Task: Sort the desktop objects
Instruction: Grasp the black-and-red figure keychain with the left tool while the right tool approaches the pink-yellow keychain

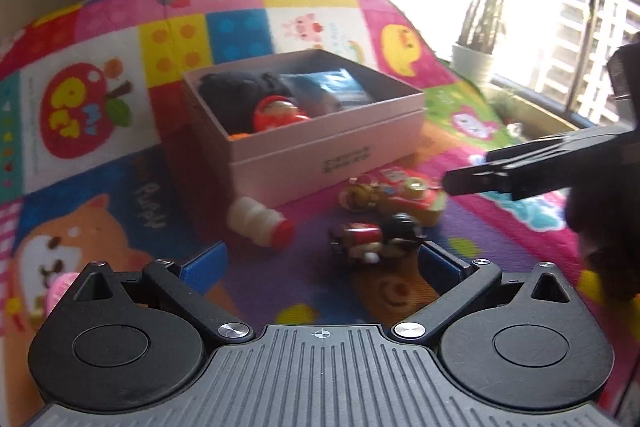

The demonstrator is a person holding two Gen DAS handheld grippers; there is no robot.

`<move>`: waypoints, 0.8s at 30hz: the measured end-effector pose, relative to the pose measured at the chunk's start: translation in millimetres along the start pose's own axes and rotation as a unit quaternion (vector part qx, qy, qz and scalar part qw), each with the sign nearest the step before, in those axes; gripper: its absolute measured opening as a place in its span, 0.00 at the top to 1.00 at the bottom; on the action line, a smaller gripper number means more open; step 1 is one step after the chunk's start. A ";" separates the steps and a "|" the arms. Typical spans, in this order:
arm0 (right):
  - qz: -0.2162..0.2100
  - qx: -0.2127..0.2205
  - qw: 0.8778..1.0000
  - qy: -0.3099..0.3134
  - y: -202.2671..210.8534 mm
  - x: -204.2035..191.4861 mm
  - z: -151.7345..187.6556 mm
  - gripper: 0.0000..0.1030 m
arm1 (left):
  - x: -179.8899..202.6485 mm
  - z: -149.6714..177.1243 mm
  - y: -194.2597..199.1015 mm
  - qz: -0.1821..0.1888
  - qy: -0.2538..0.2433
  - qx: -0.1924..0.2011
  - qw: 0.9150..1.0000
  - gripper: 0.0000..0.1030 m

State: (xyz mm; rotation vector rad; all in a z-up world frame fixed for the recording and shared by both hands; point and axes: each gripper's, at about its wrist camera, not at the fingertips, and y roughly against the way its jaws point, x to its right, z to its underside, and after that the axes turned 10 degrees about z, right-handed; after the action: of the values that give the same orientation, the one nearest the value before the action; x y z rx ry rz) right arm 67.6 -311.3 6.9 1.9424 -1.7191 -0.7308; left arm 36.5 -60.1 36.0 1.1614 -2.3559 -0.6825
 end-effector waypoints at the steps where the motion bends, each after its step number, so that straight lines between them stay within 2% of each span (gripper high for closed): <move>1: 0.004 -0.001 1.000 -0.007 -2.1 1.7 0.7 0.07 | 5.5 0.6 -3.2 0.006 0.001 -0.003 1.000 0.00; 4: 0.023 0.000 0.999 -0.028 -6.6 5.9 2.0 0.07 | 22.2 3.2 -22.6 0.001 0.000 -0.016 1.000 0.00; 7: 0.037 0.019 0.998 -0.045 -2.6 9.7 2.3 0.06 | 27.2 1.2 -37.6 -0.006 0.008 -0.025 1.000 0.00; 12: 0.044 0.034 0.997 -0.058 1.0 12.8 4.1 0.04 | 31.8 0.7 -44.4 -0.019 -0.003 -0.026 0.999 0.01; 14: 0.041 0.037 0.997 -0.049 2.2 10.0 4.1 0.04 | 31.3 0.7 -46.6 -0.019 -0.002 -0.030 0.999 0.08; 15: 0.040 0.038 0.998 -0.043 2.7 8.1 4.4 0.04 | 30.4 0.7 -48.4 -0.020 0.000 -0.032 0.999 0.18; 16: 0.040 0.039 0.998 -0.038 3.1 6.4 4.3 0.04 | 29.1 0.5 -49.9 -0.022 0.003 -0.034 0.999 0.24; 19: 0.036 0.041 0.998 -0.029 5.1 3.7 2.9 0.04 | 25.3 -1.3 -48.1 -0.028 0.007 -0.029 0.999 0.32; 24: 0.021 0.035 0.999 0.009 8.7 -7.3 -2.2 0.04 | 21.0 4.0 -30.1 -0.019 0.007 -0.033 0.999 0.32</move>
State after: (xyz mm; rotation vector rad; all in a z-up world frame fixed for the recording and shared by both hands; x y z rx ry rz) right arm 61.8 -305.2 14.8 1.9468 -1.7906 -0.6442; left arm 40.7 -92.2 18.1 1.1821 -2.2868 -0.7562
